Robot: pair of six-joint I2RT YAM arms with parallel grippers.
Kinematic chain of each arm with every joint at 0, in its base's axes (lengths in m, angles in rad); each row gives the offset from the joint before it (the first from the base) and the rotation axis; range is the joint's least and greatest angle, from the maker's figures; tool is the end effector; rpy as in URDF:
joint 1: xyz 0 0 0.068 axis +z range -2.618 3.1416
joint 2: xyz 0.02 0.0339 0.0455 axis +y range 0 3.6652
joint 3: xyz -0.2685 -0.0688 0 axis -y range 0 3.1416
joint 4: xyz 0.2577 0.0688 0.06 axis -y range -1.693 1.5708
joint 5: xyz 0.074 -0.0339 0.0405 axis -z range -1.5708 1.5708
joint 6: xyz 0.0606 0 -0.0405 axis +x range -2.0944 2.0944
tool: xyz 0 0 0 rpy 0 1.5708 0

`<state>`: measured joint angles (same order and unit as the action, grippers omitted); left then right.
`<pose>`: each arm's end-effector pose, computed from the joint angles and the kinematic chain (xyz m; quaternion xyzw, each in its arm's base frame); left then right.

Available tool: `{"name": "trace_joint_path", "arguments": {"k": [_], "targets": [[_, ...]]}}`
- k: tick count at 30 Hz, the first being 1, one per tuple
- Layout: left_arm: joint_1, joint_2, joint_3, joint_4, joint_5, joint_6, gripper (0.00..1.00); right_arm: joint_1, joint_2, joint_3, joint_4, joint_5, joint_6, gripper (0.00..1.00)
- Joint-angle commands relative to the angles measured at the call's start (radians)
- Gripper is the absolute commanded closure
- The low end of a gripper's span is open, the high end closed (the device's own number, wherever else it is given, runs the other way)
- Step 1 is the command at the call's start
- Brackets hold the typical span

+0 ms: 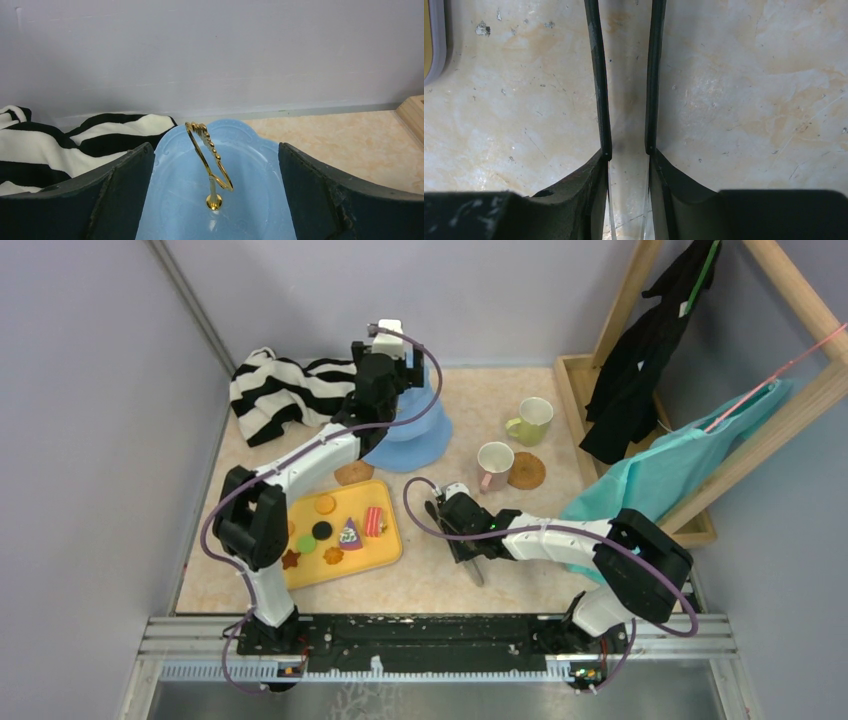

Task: Serve the afternoon tea
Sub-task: Place the clamp on the tray.

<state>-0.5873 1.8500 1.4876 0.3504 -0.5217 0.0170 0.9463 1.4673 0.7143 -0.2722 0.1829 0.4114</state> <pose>0.4186 -0.2424 0.3348 0.0315 0.7101 -0.0150 0.7033 0.1789 0.2293 0.1339 -0.2297 0.9314 0.1000 0.2640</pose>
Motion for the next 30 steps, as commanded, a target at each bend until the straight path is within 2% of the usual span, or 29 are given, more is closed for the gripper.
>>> {"name": "trace_joint_path", "arguments": {"k": [1,6,14,21,30], "targets": [[-0.011,-0.078,-0.02,-0.007,-0.025,-0.018,0.01,0.012,-0.009,-0.007,0.005,-0.001,0.0,0.68],[-0.031,-0.176,-0.078,-0.02,-0.068,-0.046,0.01,0.037,-0.034,0.008,-0.021,0.011,0.001,0.68],[-0.067,-0.469,-0.374,-0.031,-0.17,-0.19,0.01,0.083,-0.064,0.055,-0.088,0.048,-0.001,0.7],[-0.097,-0.68,-0.597,-0.118,-0.209,-0.329,0.01,0.101,-0.127,0.104,-0.161,0.052,0.003,0.7],[-0.101,-0.905,-0.765,-0.242,-0.25,-0.463,0.01,0.205,-0.106,0.238,-0.249,0.083,0.026,0.7]]}}
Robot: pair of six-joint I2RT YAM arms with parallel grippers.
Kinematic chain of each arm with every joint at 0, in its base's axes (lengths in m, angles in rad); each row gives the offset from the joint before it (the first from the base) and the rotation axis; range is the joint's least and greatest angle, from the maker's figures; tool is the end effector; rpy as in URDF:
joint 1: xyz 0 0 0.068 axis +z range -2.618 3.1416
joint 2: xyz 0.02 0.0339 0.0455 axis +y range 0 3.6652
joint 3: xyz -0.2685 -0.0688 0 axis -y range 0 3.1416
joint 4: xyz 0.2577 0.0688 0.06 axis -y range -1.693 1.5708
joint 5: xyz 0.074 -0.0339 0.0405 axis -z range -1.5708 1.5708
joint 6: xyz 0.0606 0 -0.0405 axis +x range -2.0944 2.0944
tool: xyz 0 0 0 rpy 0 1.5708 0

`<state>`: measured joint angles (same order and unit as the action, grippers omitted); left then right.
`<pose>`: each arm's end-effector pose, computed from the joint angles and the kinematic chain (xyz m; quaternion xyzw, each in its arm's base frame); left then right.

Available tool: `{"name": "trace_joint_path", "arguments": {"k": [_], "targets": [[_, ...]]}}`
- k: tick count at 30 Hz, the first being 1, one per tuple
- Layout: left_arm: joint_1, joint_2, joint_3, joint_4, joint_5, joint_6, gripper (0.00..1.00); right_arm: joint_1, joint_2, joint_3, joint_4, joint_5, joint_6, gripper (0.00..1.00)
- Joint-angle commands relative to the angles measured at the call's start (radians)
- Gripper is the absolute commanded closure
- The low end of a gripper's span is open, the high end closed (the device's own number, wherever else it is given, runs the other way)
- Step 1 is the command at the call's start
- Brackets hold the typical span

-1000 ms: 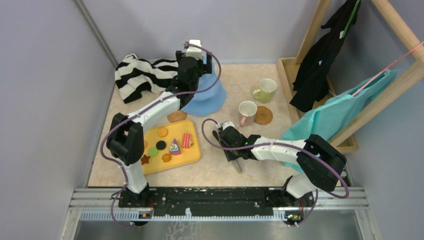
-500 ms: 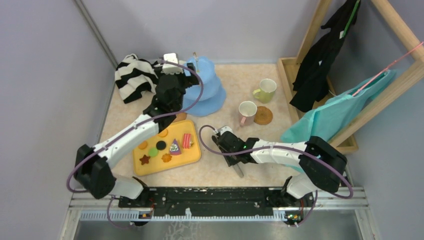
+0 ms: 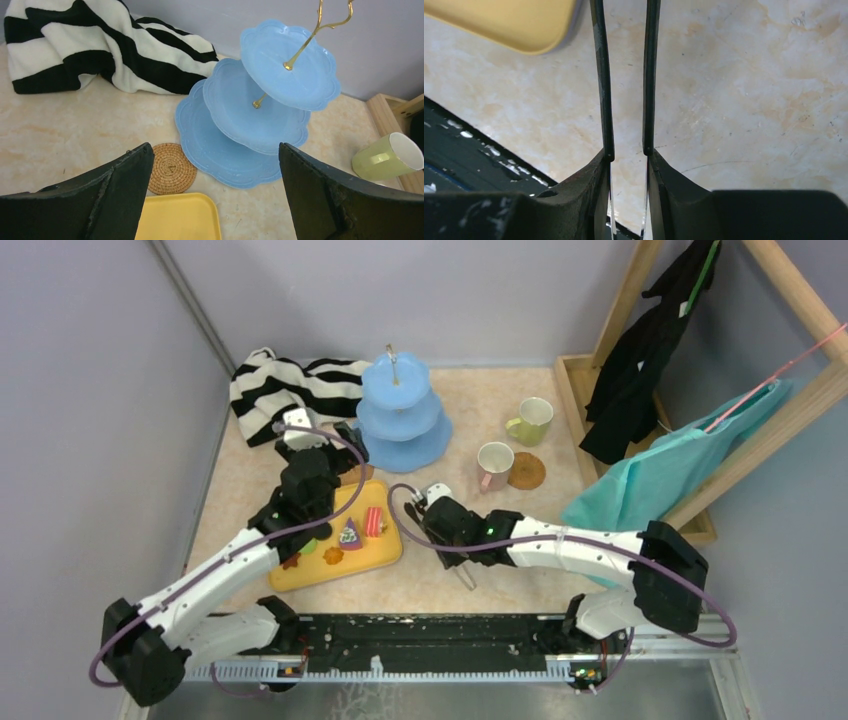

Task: Serve the afternoon tea
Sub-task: Place the clamp on the tray.

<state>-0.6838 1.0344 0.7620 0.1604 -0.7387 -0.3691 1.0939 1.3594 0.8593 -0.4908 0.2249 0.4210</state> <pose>0.2313 -0.1359 0.3195 -0.1287 0.7244 -0.0796 0.6726 0.1458 0.2528 0.1938 -0.2841 0.9094 0.1171 0.2803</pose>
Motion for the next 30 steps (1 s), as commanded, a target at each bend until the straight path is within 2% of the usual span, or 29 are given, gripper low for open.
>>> {"name": "trace_joint_path", "arguments": {"k": [1,14,30], "targets": [[-0.005,-0.11,-0.05,-0.06,-0.033,-0.082,0.01,0.07,0.015,0.112,-0.037,0.052,0.018,0.7],[-0.005,-0.265,-0.093,-0.165,-0.019,-0.108,0.01,0.135,0.155,0.263,-0.062,0.019,0.07,0.68],[-0.005,-0.307,-0.131,-0.174,0.009,-0.147,0.02,0.139,0.348,0.372,-0.061,-0.01,0.123,0.59]]}}
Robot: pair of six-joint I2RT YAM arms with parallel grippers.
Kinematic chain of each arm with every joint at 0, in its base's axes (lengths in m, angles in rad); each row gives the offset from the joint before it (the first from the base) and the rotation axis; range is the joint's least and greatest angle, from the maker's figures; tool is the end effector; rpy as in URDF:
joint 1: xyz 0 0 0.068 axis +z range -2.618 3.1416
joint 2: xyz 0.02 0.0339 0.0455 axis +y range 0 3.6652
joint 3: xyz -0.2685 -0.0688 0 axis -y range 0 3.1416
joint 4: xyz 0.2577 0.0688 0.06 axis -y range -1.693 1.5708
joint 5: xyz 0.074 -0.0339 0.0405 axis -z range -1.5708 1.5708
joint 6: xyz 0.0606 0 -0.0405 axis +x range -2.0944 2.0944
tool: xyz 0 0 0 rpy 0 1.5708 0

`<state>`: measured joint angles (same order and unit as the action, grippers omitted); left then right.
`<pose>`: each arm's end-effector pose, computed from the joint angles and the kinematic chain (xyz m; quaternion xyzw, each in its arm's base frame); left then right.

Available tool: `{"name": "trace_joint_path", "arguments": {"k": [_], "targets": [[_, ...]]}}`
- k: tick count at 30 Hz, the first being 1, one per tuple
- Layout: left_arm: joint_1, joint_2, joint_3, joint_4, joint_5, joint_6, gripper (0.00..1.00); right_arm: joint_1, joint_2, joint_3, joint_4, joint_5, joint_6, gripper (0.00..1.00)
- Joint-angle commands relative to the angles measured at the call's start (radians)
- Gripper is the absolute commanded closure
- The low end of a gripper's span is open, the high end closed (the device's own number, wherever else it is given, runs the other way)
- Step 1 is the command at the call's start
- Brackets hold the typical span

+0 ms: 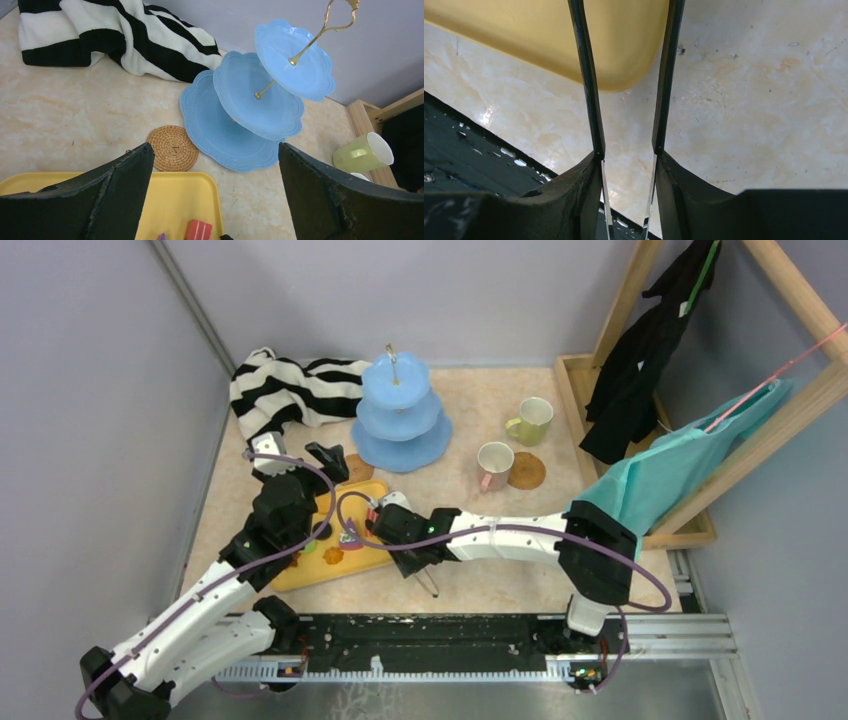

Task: Serve the afternoon tea
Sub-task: Place the clamp on the tray.

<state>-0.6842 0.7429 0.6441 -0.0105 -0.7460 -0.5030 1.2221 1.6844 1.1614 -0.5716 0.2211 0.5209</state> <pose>0.1828 -0.0961 0.3165 -0.1795 0.7126 -0.1227 0.6670 0.1371 0.3382 0.1852 -0.3073 0.9160 0.1104 0.2329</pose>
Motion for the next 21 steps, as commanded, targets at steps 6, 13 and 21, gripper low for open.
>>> {"name": "trace_joint_path", "arguments": {"k": [6,13,21], "targets": [[-0.005,-0.033,-0.02,-0.003,0.02,-0.022,0.02,0.012,0.047,0.089,0.015,-0.012,0.04,0.58],[-0.005,-0.047,-0.027,-0.005,0.026,-0.029,0.02,0.014,0.085,0.119,0.001,-0.009,0.05,0.57],[-0.006,-0.063,-0.029,-0.006,0.023,-0.035,0.02,0.019,0.123,0.152,-0.02,-0.007,0.06,0.55]]}}
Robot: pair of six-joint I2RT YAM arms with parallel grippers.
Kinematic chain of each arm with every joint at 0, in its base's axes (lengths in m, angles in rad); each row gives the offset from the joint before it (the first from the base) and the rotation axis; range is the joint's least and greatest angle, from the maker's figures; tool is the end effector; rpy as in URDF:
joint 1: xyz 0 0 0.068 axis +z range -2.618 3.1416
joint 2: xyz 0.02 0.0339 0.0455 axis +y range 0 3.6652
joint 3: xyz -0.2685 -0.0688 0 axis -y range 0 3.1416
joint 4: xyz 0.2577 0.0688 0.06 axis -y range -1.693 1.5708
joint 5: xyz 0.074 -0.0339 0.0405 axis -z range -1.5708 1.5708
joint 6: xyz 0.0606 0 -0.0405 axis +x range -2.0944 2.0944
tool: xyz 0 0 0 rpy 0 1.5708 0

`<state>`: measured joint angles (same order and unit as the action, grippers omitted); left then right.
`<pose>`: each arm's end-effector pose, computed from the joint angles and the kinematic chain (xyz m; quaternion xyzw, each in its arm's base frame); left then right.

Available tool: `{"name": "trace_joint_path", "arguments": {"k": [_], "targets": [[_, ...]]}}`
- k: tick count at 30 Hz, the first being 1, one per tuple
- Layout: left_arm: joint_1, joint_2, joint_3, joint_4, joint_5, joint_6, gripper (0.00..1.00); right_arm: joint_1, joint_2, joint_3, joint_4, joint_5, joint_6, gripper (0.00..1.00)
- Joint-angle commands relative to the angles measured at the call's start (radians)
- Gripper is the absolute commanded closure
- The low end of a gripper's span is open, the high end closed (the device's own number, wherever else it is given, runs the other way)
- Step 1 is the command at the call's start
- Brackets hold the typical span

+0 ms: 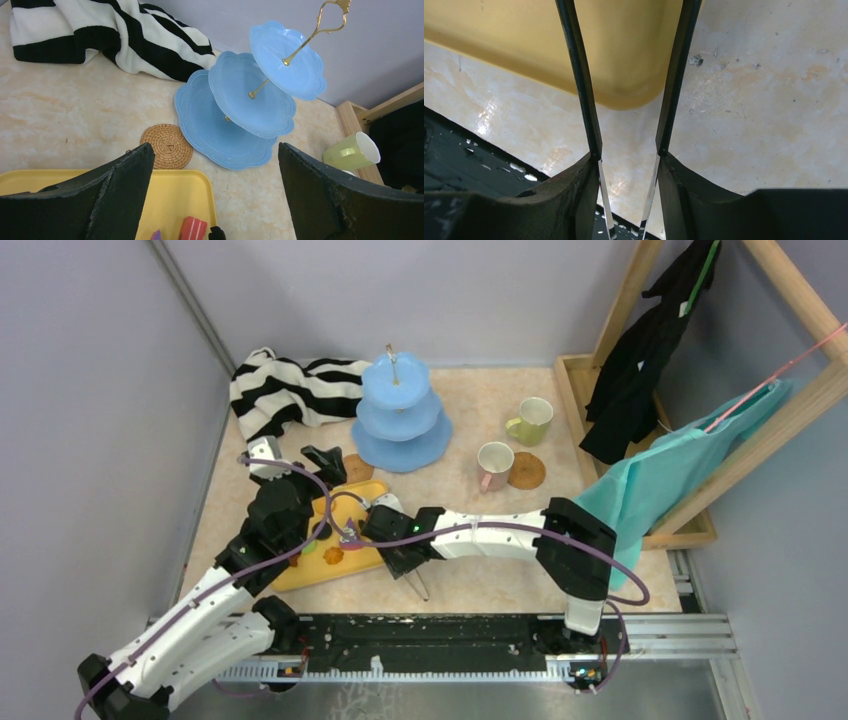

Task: Serve the afternoon tea
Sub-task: Place the clamp on the tray.

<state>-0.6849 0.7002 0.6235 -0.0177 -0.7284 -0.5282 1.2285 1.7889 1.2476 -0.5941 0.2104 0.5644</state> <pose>0.1765 -0.0921 0.3154 -0.1849 0.7078 -0.1420 0.6668 0.1415 0.3594 0.1735 -0.2951 0.9254 0.1038 0.2142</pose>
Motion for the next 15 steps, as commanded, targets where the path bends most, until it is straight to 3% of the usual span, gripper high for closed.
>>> {"name": "trace_joint_path", "arguments": {"k": [1,15], "targets": [[-0.005,-0.022,-0.009,0.001,0.005,-0.01,0.02,0.013,0.022,0.068,0.0,0.003,0.019,0.55],[-0.005,-0.052,-0.008,-0.009,0.011,-0.018,0.02,0.021,0.068,0.095,-0.027,-0.007,0.057,0.54]]}}
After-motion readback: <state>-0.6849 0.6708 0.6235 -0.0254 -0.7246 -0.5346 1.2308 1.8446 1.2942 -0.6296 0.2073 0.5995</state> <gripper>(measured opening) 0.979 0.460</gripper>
